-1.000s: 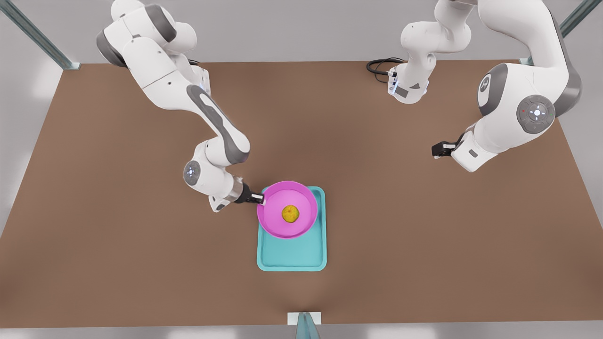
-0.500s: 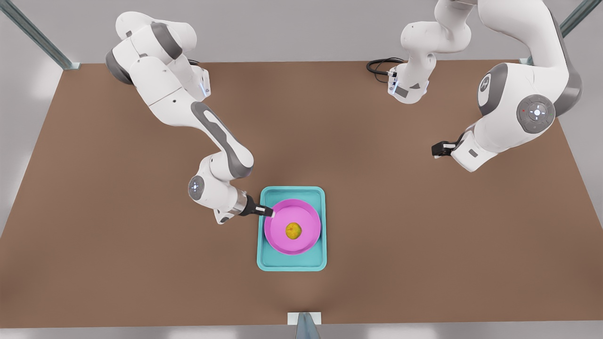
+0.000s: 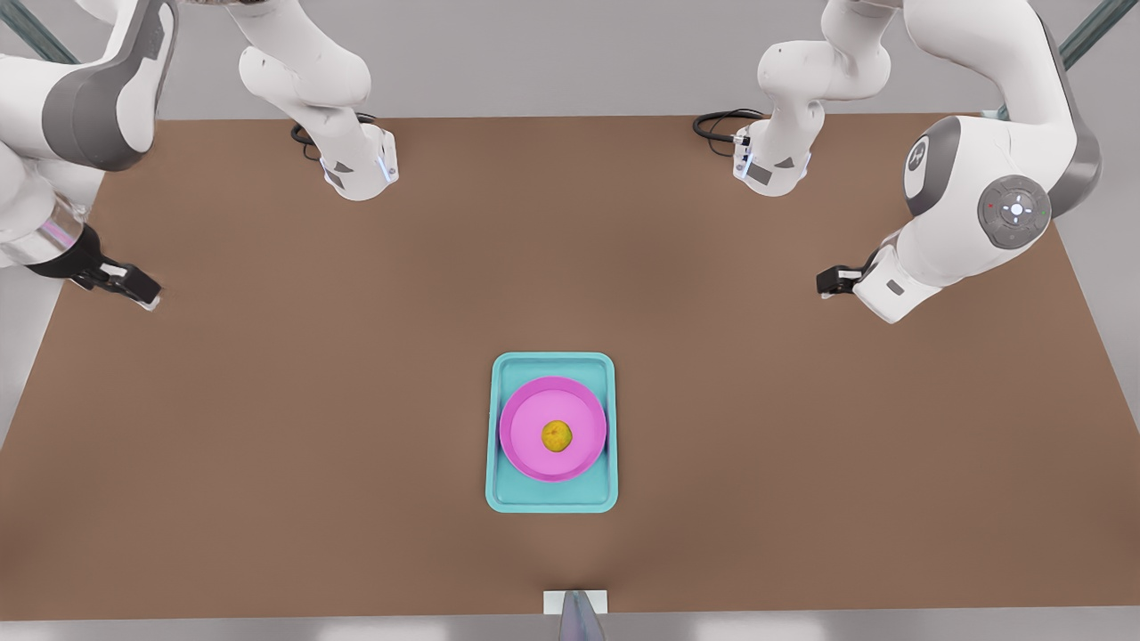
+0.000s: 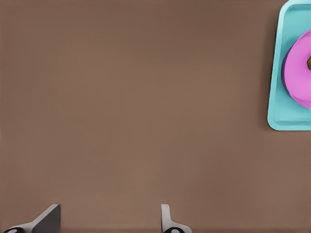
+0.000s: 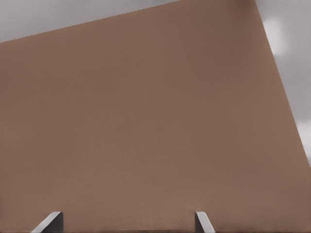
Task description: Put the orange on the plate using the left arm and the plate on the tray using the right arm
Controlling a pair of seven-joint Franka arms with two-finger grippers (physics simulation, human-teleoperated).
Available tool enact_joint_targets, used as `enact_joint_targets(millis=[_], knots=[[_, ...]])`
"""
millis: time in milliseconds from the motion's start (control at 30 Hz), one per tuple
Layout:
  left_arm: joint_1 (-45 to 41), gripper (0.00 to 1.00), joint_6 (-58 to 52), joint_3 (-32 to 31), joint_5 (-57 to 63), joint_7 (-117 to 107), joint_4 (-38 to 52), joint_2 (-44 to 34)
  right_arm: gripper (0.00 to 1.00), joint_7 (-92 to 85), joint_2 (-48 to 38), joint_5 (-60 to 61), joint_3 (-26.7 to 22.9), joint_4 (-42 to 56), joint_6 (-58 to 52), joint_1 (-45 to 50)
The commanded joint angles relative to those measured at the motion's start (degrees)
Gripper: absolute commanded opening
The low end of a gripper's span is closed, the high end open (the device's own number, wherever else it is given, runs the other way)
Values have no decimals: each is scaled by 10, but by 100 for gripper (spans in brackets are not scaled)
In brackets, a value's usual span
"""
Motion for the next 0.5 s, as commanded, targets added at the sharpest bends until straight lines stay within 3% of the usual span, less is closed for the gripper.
enact_joint_targets(millis=[0,100,467], knots=[[0,100,0,0,0,0,0,0,100,-119,7,2,0,10,-101,71],[0,100,-3,0,0,0,0,0,100,-119,135,9,2,70,-197,73],[-1,100,-4,-4,0,-1,0,-2,100,-120,60,15,4,64,-157,73]])
